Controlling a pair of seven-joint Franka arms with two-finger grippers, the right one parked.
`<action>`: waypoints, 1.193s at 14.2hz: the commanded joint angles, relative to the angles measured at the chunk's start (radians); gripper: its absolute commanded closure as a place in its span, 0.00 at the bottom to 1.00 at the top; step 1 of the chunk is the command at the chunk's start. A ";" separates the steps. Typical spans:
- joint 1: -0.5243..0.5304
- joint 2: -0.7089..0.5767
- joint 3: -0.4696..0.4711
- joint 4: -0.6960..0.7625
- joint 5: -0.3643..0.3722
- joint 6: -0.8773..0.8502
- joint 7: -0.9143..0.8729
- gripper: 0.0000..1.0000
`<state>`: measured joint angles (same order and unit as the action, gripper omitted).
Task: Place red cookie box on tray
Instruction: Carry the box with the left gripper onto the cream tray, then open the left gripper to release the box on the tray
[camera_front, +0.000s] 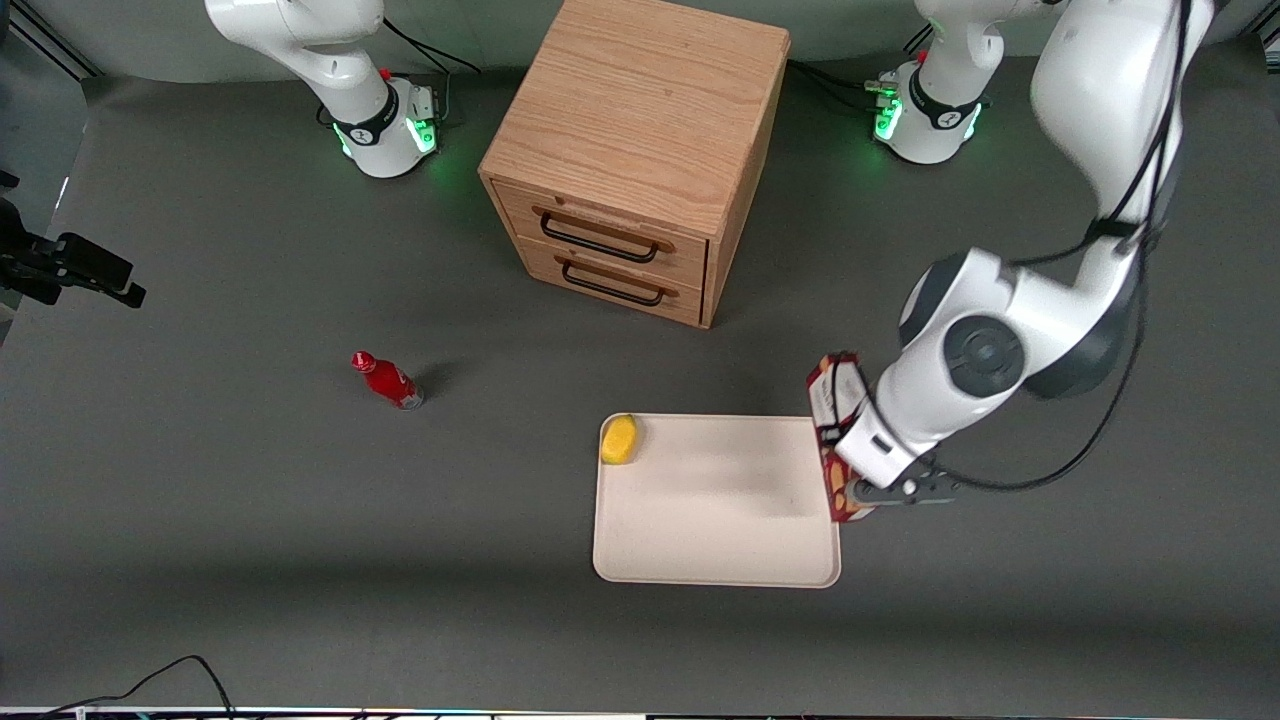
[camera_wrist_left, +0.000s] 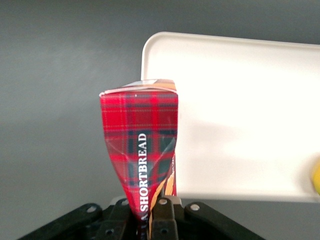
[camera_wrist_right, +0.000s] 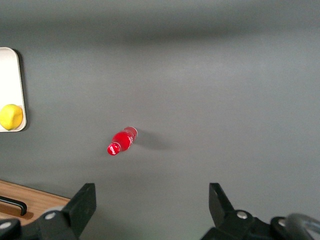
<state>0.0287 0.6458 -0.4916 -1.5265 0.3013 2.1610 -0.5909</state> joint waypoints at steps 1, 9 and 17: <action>-0.021 0.072 -0.021 0.025 0.125 0.080 -0.131 1.00; -0.009 0.031 -0.025 0.031 0.194 -0.033 -0.124 0.00; 0.031 -0.499 0.293 -0.036 -0.261 -0.651 0.645 0.00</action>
<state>0.0624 0.3095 -0.2840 -1.4520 0.0931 1.5910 -0.1133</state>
